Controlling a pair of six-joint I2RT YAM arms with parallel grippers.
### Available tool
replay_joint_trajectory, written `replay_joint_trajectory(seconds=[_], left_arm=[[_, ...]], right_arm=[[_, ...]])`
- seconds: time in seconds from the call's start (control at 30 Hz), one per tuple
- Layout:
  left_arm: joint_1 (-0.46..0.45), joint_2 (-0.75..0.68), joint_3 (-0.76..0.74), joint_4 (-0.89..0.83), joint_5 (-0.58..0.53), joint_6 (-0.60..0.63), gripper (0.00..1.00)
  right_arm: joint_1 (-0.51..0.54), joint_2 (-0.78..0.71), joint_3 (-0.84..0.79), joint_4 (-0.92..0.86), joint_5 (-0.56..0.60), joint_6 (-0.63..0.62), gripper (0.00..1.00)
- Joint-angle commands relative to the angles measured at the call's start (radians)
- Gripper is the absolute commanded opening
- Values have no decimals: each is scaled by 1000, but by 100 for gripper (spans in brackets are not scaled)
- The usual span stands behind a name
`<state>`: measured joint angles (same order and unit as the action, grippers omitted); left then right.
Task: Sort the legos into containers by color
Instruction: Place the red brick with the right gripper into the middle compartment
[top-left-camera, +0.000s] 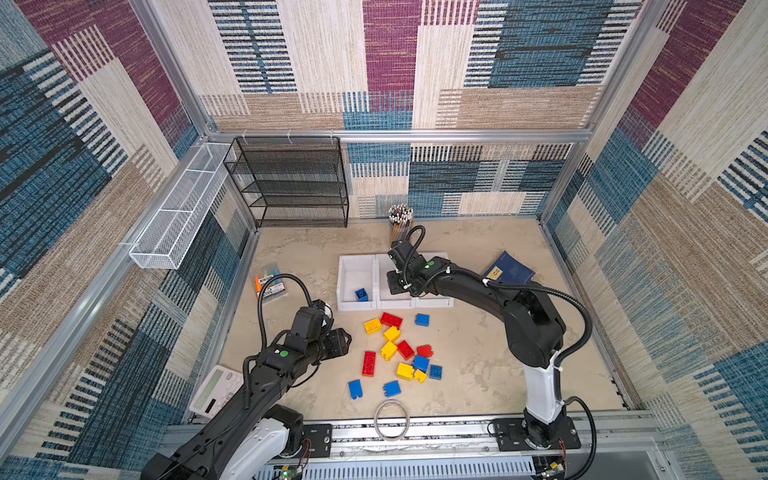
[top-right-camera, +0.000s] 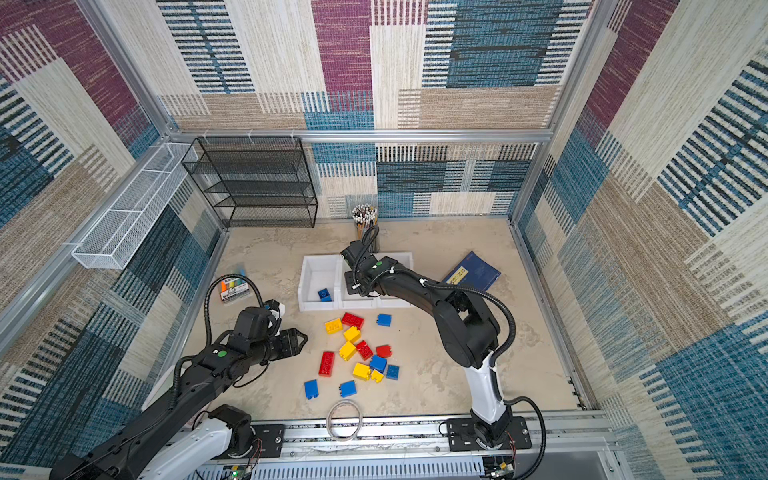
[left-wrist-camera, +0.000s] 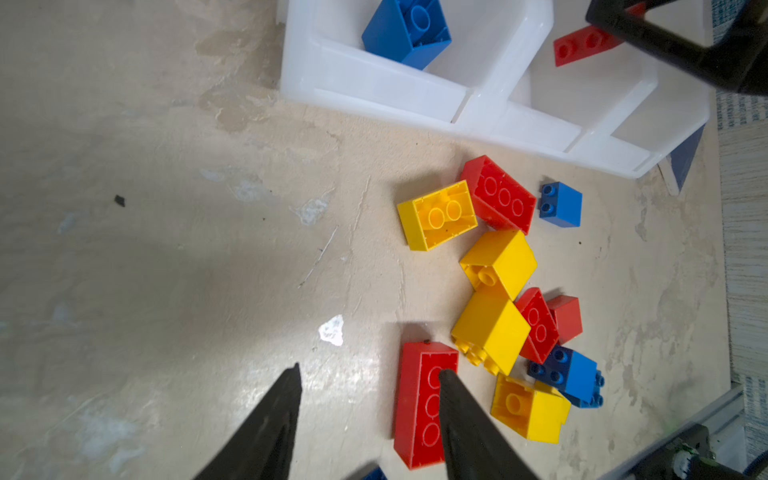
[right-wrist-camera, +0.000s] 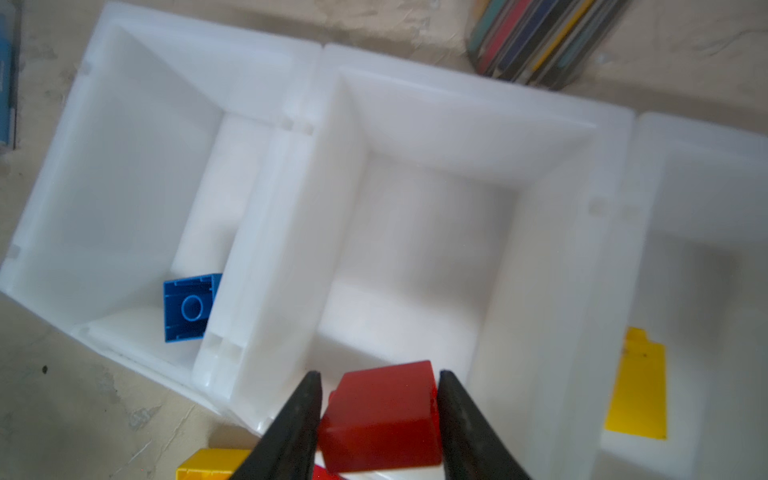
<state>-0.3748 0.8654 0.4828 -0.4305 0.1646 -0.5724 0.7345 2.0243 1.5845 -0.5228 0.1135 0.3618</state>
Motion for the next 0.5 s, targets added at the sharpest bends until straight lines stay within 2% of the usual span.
replay_joint_trajectory(seconds=[0.0,0.23,0.47], left_arm=[[-4,-8,-10,-10,22,-26,57],[-16,3,-6,-13,19,-18,57],[-52,11,-3,-17,12,-13,57]], right_arm=[[2,1,11,6,-13,-14,57],[1,-49,-7,3,-9,-10,59],[1,-170,-146,56,-50,42,60]])
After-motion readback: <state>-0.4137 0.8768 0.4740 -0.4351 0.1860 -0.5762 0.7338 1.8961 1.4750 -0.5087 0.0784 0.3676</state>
